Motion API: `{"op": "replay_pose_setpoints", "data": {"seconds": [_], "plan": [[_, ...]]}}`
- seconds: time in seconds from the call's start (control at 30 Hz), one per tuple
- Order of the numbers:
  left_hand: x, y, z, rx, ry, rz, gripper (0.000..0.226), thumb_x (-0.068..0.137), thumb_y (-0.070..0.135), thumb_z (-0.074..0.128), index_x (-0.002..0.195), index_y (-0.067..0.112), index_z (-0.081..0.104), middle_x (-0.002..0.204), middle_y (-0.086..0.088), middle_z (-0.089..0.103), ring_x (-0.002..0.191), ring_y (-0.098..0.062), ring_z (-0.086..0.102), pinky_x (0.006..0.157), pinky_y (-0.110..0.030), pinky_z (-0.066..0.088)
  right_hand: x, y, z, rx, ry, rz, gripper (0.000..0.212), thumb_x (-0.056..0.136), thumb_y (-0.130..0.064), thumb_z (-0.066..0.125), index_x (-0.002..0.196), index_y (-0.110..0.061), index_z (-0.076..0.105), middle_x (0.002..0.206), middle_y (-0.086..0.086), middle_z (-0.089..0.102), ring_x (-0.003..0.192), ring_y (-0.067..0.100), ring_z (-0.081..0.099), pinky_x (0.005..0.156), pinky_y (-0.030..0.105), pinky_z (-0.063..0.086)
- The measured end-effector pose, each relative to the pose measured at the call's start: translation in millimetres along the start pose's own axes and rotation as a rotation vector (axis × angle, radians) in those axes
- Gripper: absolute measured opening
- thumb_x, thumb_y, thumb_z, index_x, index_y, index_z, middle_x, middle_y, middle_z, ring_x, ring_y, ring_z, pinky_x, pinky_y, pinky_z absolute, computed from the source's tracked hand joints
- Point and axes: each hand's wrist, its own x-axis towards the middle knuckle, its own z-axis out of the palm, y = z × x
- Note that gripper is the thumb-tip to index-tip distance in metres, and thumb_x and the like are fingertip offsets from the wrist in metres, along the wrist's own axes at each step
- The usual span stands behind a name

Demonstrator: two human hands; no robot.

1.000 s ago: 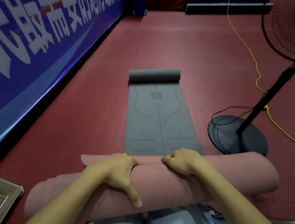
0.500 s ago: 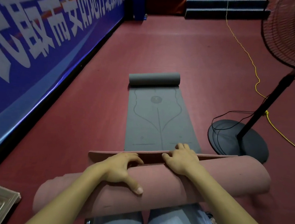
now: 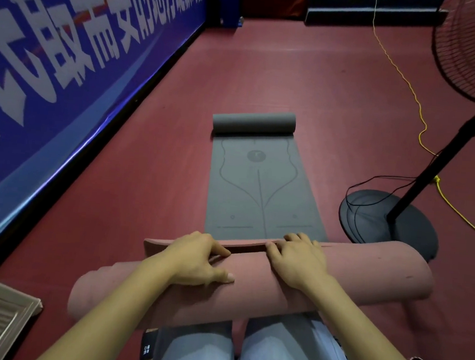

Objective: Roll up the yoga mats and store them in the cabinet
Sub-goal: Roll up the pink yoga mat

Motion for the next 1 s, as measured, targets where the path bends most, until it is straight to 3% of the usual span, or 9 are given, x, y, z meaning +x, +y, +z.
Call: {"op": "replay_pose_setpoints", "data": {"seconds": [0.1,0.17,0.23,0.37,0.5,0.67,0.73,0.83,1.0], "plan": [[-14.7,28.1,14.0,0.211,-0.017,-0.024,0.112,0.053,0.086,0.071,0.144,0.022,0.052,0.140,-0.002,0.060,0.123,-0.025,0.058,0.103,-0.040,0.048,-3.0,1.9,1.9,0.014,0.023,-0.005,0.056,0.101,-0.055,0.025,0.125,-0.030,0.070,0.135,-0.001,0.060,0.130,0.024,0.049,0.102,0.041,0.036],[-17.7,39.9,31.9,0.348,-0.056,-0.062,0.147,0.047,0.085,0.078,0.157,0.004,0.024,0.155,-0.012,0.041,0.137,-0.032,0.044,0.117,-0.045,0.035,-2.0,1.4,1.3,0.017,0.044,-0.010,0.055,0.101,-0.054,0.027,0.119,-0.028,0.073,0.129,0.000,0.063,0.126,0.025,0.053,0.099,0.040,0.037],[-9.8,41.2,43.1,0.433,-0.046,-0.092,0.160,0.045,0.080,0.084,0.159,-0.002,0.007,0.157,-0.018,0.032,0.141,-0.038,0.036,0.122,-0.049,0.026,2.4,-0.1,-0.7,0.018,0.046,0.000,0.055,0.100,-0.051,0.029,0.108,-0.021,0.075,0.121,0.003,0.066,0.117,0.028,0.059,0.093,0.038,0.039],[-1.2,31.6,46.0,0.416,-0.007,-0.069,0.149,0.044,0.075,0.087,0.154,0.001,0.020,0.148,-0.013,0.042,0.132,-0.033,0.044,0.117,-0.045,0.033,6.2,-2.0,-1.3,-0.009,0.018,-0.006,0.059,0.101,-0.048,0.025,0.107,-0.015,0.074,0.119,0.007,0.068,0.113,0.031,0.060,0.095,0.039,0.040],[-6.8,28.0,41.4,0.408,0.022,-0.024,0.115,0.047,0.074,0.083,0.134,0.011,0.043,0.130,-0.006,0.058,0.110,-0.028,0.059,0.091,-0.038,0.045,-0.8,-3.1,-2.3,-0.059,0.073,-0.057,0.061,0.102,-0.052,0.026,0.104,-0.016,0.075,0.115,0.009,0.071,0.111,0.032,0.063,0.093,0.038,0.042],[-0.8,34.7,13.4,0.440,-0.068,0.030,0.099,0.036,0.084,0.079,0.108,0.019,0.059,0.106,-0.003,0.072,0.090,-0.030,0.068,0.078,-0.037,0.051,2.2,-2.6,-25.8,-0.034,-0.191,-0.032,0.066,0.102,-0.057,0.026,0.120,-0.013,0.071,0.131,0.020,0.064,0.122,0.035,0.059,0.097,0.037,0.044],[-5.1,30.7,14.0,0.384,-0.149,0.047,0.101,0.029,0.090,0.074,0.105,0.024,0.062,0.099,0.001,0.073,0.084,-0.027,0.068,0.079,-0.037,0.056,1.8,-3.0,-31.4,-0.068,-0.307,-0.039,0.069,0.101,-0.060,0.026,0.131,-0.011,0.065,0.142,0.019,0.057,0.131,0.034,0.054,0.103,0.038,0.042],[-12.4,20.8,20.1,0.283,-0.208,0.074,0.117,0.020,0.094,0.069,0.119,0.032,0.060,0.110,0.011,0.070,0.093,-0.020,0.069,0.088,-0.039,0.056,-3.1,-6.4,-26.0,-0.108,-0.388,-0.061,0.070,0.099,-0.062,0.024,0.138,-0.018,0.061,0.146,0.017,0.053,0.133,0.034,0.051,0.105,0.041,0.041],[-0.4,15.7,10.7,0.098,-0.270,0.010,0.105,0.025,0.084,0.080,0.118,0.038,0.062,0.105,0.016,0.072,0.093,-0.016,0.068,0.088,-0.036,0.057,-5.0,-4.9,-27.1,-0.022,-0.239,-0.041,0.068,0.099,-0.064,0.030,0.117,-0.011,0.070,0.129,0.018,0.065,0.121,0.035,0.060,0.091,0.038,0.045]]}}
